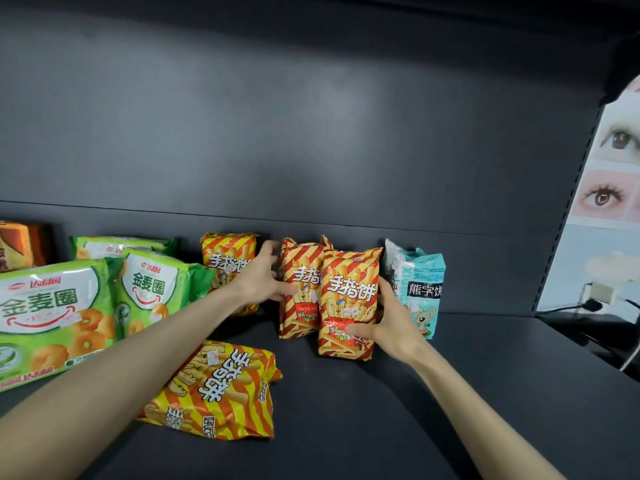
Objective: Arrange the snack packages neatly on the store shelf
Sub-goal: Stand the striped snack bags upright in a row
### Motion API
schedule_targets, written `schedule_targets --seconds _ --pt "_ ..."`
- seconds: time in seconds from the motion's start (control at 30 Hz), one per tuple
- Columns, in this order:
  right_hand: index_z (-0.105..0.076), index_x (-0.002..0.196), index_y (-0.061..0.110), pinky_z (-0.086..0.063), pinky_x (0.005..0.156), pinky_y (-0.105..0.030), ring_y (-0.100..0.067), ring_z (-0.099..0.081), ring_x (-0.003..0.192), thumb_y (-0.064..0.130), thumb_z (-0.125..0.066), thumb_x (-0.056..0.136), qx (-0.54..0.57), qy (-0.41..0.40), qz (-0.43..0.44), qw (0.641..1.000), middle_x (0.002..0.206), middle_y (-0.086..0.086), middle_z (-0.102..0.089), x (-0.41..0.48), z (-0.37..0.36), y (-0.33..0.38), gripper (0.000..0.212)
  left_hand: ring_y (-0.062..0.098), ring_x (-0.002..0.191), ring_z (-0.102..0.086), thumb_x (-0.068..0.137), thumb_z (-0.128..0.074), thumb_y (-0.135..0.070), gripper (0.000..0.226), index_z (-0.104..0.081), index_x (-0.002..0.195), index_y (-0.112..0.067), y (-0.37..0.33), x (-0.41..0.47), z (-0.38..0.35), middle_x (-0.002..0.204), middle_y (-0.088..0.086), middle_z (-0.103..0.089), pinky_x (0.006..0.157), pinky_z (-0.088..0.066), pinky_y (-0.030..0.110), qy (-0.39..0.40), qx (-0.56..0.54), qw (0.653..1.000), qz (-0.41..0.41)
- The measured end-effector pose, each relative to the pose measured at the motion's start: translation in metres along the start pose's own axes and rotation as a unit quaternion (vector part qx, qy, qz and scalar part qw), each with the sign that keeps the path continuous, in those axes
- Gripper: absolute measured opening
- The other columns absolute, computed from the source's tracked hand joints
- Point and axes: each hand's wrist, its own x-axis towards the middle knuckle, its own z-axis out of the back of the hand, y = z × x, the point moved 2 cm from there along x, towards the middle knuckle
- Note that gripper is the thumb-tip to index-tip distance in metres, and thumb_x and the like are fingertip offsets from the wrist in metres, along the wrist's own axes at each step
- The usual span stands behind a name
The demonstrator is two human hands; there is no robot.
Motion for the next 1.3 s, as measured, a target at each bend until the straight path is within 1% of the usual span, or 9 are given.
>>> schedule_targets --seconds 0.13,0.3,0.43,0.53,0.73,0.87,1.0,1.17,1.3 --pt "-0.019 0.144 0.023 -0.043 0.104 -0.037 -0.017 -0.048 0.126 0.015 -0.082 0.069 -0.019 -0.002 0.002 1.0 0.135 0.003 -0.049 0.01 0.002 0.0 0.099 0.038 0.123 -0.048 0.082 -0.064 0.006 0.082 -0.02 0.146 -0.021 0.003 0.013 -0.011 0.139 0.018 -0.039 0.09 -0.051 0.055 0.006 0.011 1.0 -0.01" --pt "-0.019 0.144 0.021 -0.04 0.102 -0.035 -0.018 -0.047 0.127 0.015 -0.079 0.073 -0.026 -0.02 0.002 0.999 0.137 0.002 -0.047 0.017 0.0 -0.002 0.093 0.029 0.111 -0.056 0.09 -0.059 -0.011 0.079 -0.012 0.149 -0.035 0.009 0.019 -0.019 0.119 0.013 -0.051 0.082 -0.056 0.04 0.011 0.015 1.0 0.002" --pt "-0.02 0.143 0.022 -0.041 0.101 -0.032 -0.018 -0.047 0.126 0.015 -0.078 0.075 -0.015 -0.021 -0.001 1.0 0.136 0.001 -0.048 0.02 -0.002 -0.004 0.09 0.025 0.106 -0.059 0.091 -0.055 -0.038 0.067 -0.021 0.148 -0.026 0.01 0.017 -0.019 0.132 0.006 -0.052 0.084 -0.054 0.034 0.041 -0.021 0.998 0.044" --pt "-0.02 0.144 0.022 -0.041 0.098 -0.029 -0.016 -0.047 0.126 0.015 -0.077 0.075 -0.007 -0.021 0.003 1.0 0.136 0.002 -0.048 0.02 -0.005 -0.003 0.09 0.028 0.114 -0.056 0.075 -0.065 -0.058 0.089 -0.018 0.147 -0.031 0.012 0.014 -0.02 0.139 0.004 -0.045 0.09 -0.052 0.038 0.096 0.009 0.993 0.066" --pt "-0.019 0.146 0.022 -0.037 0.107 -0.036 -0.017 -0.041 0.129 0.023 -0.077 0.076 -0.026 -0.015 0.01 0.999 0.14 0.0 -0.039 0.023 -0.01 -0.003 0.09 0.025 0.128 -0.044 0.075 -0.077 -0.028 0.099 -0.011 0.148 -0.029 0.016 0.019 -0.033 0.144 0.005 -0.036 0.095 -0.049 0.039 0.101 0.038 0.993 0.041" --pt "-0.019 0.146 0.023 -0.038 0.105 -0.031 -0.016 -0.044 0.128 0.03 -0.069 0.083 -0.034 0.032 0.008 0.999 0.138 0.002 -0.045 0.02 -0.011 -0.009 0.08 0.018 0.134 -0.038 0.073 -0.076 -0.036 0.096 -0.019 0.148 -0.023 0.022 0.021 -0.039 0.145 0.001 -0.04 0.106 -0.042 0.043 0.115 0.06 0.991 0.012" --pt "-0.004 0.149 0.026 -0.04 0.105 -0.029 -0.013 -0.048 0.126 0.027 -0.061 0.09 -0.003 0.095 -0.01 0.995 0.137 0.006 -0.048 0.019 -0.014 -0.013 0.081 0.016 0.137 -0.036 0.062 -0.078 -0.054 0.107 -0.023 0.147 -0.02 0.018 0.018 -0.038 0.145 -0.003 -0.043 0.112 -0.034 0.045 0.136 0.075 0.988 -0.006" --pt "0.002 0.149 0.027 -0.039 0.107 -0.033 -0.01 -0.048 0.123 0.027 -0.058 0.092 0.012 0.111 -0.004 0.994 0.138 0.007 -0.047 0.021 -0.016 -0.014 0.083 0.015 0.137 -0.036 0.085 -0.064 -0.03 0.074 -0.024 0.146 -0.02 0.017 0.018 -0.042 0.143 -0.003 -0.044 0.111 -0.036 0.041 0.166 0.073 0.983 -0.011" --pt "0.005 0.149 0.028 -0.04 0.107 -0.031 -0.01 -0.049 0.122 0.03 -0.057 0.092 0.021 0.11 -0.002 0.994 0.14 0.006 -0.046 0.021 -0.016 -0.017 0.084 0.016 0.136 -0.037 0.089 -0.059 -0.029 0.072 -0.017 0.147 -0.023 0.014 0.017 -0.045 0.145 -0.002 -0.042 0.105 -0.04 0.042 0.185 0.072 0.98 0.001"
